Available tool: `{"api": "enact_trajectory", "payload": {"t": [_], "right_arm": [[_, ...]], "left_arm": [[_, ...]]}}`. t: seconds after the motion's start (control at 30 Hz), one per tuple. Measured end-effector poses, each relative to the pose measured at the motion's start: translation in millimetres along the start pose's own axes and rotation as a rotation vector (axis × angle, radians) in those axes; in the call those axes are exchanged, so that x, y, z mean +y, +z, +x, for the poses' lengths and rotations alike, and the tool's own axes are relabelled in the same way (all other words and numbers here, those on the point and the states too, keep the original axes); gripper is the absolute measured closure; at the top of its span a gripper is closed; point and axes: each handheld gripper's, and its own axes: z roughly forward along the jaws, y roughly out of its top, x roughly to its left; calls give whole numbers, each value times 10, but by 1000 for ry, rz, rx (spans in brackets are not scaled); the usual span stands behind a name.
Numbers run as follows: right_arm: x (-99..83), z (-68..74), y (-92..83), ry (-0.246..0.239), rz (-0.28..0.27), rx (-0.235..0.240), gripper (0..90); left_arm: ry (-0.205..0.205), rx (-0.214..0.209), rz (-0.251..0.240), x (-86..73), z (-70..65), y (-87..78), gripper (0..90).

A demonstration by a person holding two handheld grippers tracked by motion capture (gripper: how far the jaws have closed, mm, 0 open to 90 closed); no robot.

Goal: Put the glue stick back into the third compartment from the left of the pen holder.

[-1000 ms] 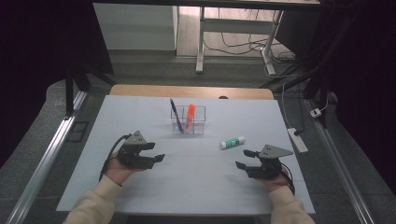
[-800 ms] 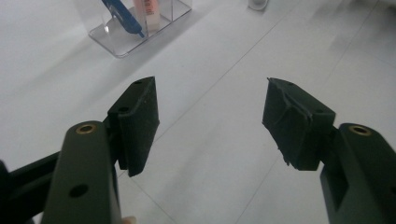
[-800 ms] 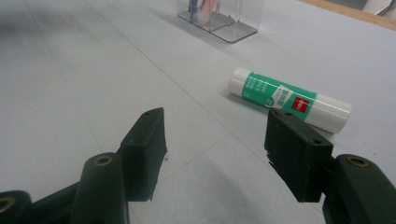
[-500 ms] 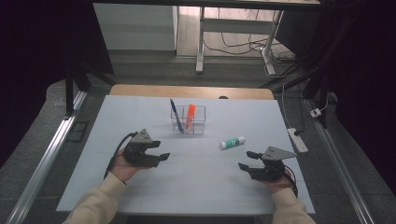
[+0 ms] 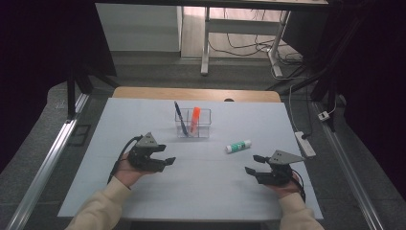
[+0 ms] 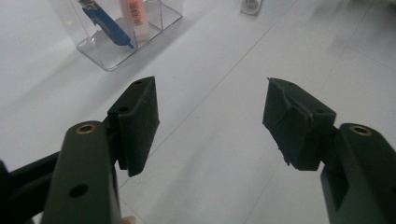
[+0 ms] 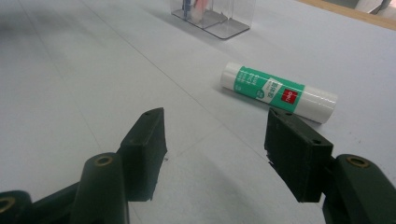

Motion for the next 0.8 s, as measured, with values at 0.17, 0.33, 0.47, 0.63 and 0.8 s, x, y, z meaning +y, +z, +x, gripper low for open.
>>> {"api": "enact_trajectory", "payload": {"t": [0.17, 0.33, 0.47, 0.63, 0.8], "right_arm": [[40, -19, -5, -24, 4, -14, 381], [125, -59, 14, -74, 43, -23, 363], [182, -100, 23, -85, 47, -30, 361], [181, -139, 21, -71, 52, -37, 362], [222, -216, 19, -56, 65, -88, 405]], "left_arm": [[-8, 5, 1, -50, 0, -45, 351], [-14, 1, 9, -108, 15, -62, 350], [-24, 2, 14, -140, 32, -62, 349], [-25, 1, 18, -153, 38, -67, 347], [-26, -1, 21, -162, 37, -65, 346]]}}
